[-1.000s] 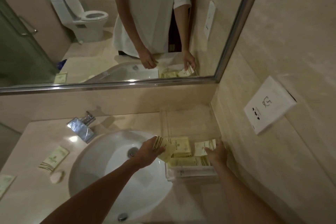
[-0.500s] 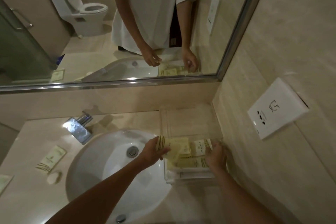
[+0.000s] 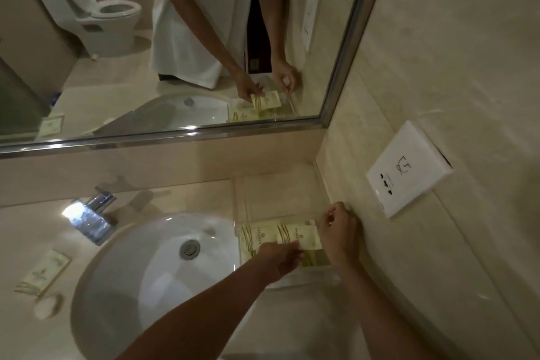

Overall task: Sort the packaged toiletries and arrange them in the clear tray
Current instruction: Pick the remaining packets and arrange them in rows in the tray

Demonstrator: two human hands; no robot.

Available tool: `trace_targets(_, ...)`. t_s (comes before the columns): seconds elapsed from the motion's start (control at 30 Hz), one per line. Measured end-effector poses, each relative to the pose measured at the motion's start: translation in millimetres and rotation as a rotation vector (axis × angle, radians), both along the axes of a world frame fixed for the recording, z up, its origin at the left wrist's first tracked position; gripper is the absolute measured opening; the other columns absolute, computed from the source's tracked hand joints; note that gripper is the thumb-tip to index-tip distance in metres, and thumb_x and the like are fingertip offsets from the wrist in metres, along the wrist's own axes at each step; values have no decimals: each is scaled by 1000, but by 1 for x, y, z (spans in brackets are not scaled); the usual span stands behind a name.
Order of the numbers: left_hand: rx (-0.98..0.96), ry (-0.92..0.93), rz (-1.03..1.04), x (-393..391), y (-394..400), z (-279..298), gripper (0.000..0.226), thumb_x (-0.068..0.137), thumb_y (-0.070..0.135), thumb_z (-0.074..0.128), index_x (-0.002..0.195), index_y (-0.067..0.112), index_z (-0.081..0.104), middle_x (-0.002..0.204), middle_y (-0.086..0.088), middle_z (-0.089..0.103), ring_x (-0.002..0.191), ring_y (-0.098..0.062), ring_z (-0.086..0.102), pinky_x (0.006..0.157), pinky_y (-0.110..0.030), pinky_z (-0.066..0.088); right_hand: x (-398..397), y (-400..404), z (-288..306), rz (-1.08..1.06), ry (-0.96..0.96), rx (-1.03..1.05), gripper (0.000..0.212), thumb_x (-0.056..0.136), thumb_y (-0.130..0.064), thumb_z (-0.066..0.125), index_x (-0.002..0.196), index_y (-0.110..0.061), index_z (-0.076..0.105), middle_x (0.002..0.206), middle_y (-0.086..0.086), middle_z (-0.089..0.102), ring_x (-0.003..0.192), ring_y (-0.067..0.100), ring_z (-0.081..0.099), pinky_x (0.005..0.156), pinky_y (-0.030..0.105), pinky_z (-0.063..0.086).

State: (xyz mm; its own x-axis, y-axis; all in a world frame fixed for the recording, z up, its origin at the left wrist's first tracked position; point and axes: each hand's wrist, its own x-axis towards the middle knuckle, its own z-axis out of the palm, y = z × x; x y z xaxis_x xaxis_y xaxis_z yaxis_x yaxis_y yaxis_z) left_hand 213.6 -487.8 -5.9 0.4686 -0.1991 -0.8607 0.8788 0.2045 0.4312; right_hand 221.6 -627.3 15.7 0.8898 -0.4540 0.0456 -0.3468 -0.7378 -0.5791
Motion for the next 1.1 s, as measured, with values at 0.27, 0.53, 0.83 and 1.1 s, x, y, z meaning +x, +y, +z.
trace_targets(0.27,54,111,42,-1,-30,-24,14,80,10,74,86,0,66,55,-9,66,41,-15,59,40,-22,47,6,-4,18,129,48,-177,6,93,-16,52,89,-13,55,76,2,61,64,15,55,51,24,44)
trace_targets(0.53,83,144,45,5,-37,-43,9,84,1,67,91,-3,64,61,-12,61,40,-15,57,36,-21,46,19,-9,23,139,12,-184,6,89,-13,54,84,-11,55,70,2,59,57,13,50,44,13,20)
trace_targets(0.83,41,198,77,15,-34,-53,11,89,10,64,79,4,62,47,-6,60,35,-14,55,34,-19,42,30,-8,20,135,59,-133,6,91,-14,53,86,-11,55,74,4,62,59,14,52,43,13,22)
trace_targets(1.1,55,230,114,14,-36,-61,13,88,13,65,78,6,63,52,-5,59,37,-13,51,34,-17,40,30,-8,17,139,90,-138,7,89,-14,54,83,-11,54,74,4,63,61,17,56,45,21,34)
